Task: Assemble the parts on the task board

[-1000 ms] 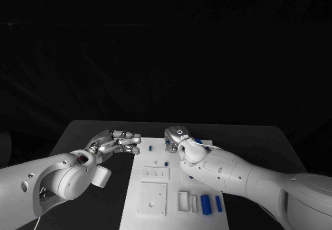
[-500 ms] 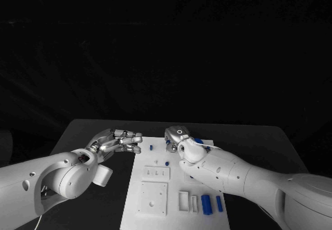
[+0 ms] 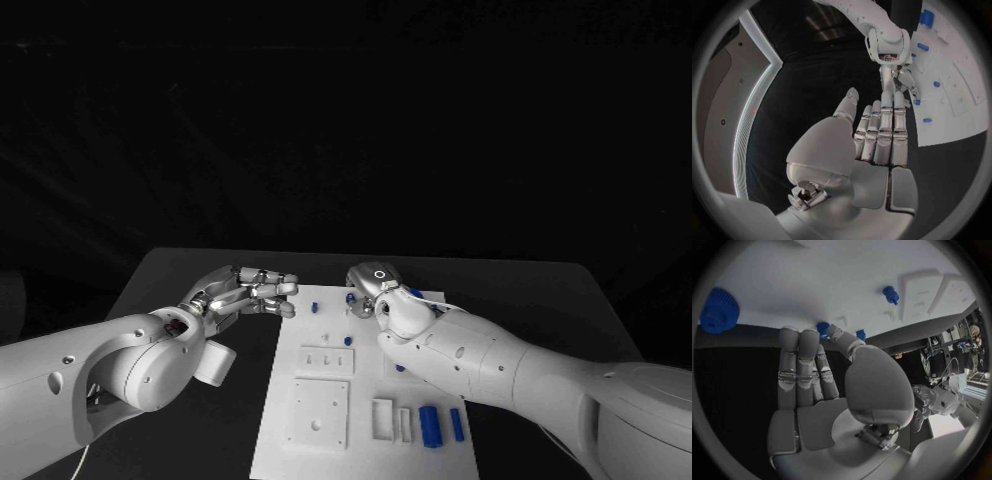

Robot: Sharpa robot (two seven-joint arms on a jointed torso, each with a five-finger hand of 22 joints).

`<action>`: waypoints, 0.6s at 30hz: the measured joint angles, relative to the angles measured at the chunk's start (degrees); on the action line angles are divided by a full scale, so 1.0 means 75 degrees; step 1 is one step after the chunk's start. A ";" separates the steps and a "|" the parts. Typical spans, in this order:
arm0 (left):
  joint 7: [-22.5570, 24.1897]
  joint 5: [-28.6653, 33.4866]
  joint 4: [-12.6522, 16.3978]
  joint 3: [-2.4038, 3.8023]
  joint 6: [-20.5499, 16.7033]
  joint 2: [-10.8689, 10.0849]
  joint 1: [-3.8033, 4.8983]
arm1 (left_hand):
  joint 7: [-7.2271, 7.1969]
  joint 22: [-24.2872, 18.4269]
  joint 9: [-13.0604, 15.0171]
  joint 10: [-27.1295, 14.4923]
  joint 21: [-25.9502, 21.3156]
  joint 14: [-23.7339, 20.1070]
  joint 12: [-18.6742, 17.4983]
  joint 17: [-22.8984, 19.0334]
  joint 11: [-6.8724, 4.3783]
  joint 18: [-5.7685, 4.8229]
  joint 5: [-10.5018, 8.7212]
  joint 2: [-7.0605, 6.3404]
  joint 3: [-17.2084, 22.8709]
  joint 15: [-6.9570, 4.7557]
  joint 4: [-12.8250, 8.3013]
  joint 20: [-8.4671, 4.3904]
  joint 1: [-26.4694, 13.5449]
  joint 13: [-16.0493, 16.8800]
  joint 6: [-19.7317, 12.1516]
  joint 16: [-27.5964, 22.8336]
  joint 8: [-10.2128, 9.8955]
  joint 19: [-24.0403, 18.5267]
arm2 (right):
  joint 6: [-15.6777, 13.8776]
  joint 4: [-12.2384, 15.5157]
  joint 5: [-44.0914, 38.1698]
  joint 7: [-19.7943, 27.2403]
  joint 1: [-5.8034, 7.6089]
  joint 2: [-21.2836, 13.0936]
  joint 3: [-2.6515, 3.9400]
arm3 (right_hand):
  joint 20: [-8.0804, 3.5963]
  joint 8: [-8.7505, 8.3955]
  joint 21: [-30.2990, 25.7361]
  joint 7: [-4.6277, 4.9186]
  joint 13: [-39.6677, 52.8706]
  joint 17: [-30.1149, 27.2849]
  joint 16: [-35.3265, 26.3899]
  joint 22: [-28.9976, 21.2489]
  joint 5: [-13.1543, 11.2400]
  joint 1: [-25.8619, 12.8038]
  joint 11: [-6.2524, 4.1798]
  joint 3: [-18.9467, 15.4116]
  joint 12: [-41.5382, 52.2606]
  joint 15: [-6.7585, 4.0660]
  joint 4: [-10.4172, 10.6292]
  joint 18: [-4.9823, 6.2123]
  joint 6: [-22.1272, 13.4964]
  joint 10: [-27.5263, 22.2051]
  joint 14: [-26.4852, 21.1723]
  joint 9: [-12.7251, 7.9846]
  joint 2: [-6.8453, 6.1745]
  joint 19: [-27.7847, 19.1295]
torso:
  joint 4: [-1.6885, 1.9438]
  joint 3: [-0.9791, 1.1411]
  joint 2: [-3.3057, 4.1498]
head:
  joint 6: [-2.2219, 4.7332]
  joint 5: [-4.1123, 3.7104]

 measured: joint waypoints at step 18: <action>0.0002 -0.0004 -0.0016 -0.0002 -0.0005 -0.0200 0.0070 | 0.0000 0.0016 0.0000 -0.0023 0.0000 0.0000 0.0000 0.0001 -0.0023 0.0000 0.0000 -0.0039 0.0000 0.0000 0.0000 0.0000 0.0040 0.0000 0.0000 0.0000 0.0000 0.0000 | -0.0230 0.2377 0.0475 -0.0001 0.0143 -0.2043 0.0904 | -0.0146 0.0000 0.0127 0.0204 0.0068 0.0025 0.0042 0.0123 -0.0001 -0.0094 -0.0500 0.0511 0.0091 -0.0266 0.0288 -0.0037 0.0360 0.1886 -0.0020 0.0001 -0.0129 0.0030 | -0.0226 0.0076 -0.0049 | 0.0126 0.0105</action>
